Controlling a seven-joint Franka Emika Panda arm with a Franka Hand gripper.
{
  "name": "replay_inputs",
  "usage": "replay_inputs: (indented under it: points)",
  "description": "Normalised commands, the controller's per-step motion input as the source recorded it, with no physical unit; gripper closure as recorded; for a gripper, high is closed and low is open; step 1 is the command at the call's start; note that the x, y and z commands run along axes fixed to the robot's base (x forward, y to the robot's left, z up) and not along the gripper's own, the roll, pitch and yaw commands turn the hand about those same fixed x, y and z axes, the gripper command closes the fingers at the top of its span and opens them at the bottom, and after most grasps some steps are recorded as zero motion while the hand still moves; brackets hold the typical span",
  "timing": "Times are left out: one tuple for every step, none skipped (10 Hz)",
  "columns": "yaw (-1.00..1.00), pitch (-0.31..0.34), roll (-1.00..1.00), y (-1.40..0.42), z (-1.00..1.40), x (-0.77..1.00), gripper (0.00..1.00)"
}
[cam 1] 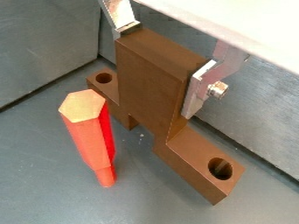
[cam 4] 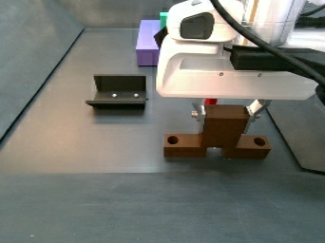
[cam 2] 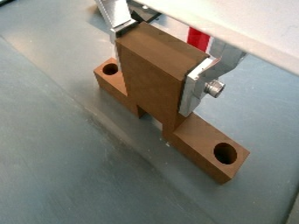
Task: Pick up the brown object. Move up. Move to above the board. Insert the brown object.
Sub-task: Pick up the brown object.
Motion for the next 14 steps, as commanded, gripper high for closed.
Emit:
replay_inputs:
  points:
    - [0.00, 0.000, 0.00, 0.00, 0.00, 0.00, 1.00]
    - [0.00, 0.000, 0.00, 0.00, 0.00, 0.00, 1.00]
    - [0.00, 0.000, 0.00, 0.00, 0.00, 0.00, 1.00]
    - [0.00, 0.000, 0.00, 0.00, 0.00, 0.00, 1.00]
    - [0.00, 0.000, 0.00, 0.00, 0.00, 0.00, 1.00]
    - [0.00, 0.000, 0.00, 0.00, 0.00, 0.00, 1.00]
    - [0.00, 0.000, 0.00, 0.00, 0.00, 0.00, 1.00]
    - [0.00, 0.000, 0.00, 0.00, 0.00, 0.00, 1.00]
    - [0.00, 0.000, 0.00, 0.00, 0.00, 0.00, 1.00]
    - [0.00, 0.000, 0.00, 0.00, 0.00, 0.00, 1.00]
    - [0.00, 0.000, 0.00, 0.00, 0.00, 0.00, 1.00]
    - [0.00, 0.000, 0.00, 0.00, 0.00, 0.00, 1.00]
    - [0.00, 0.000, 0.00, 0.00, 0.00, 0.00, 1.00]
    - [0.00, 0.000, 0.00, 0.00, 0.00, 0.00, 1.00]
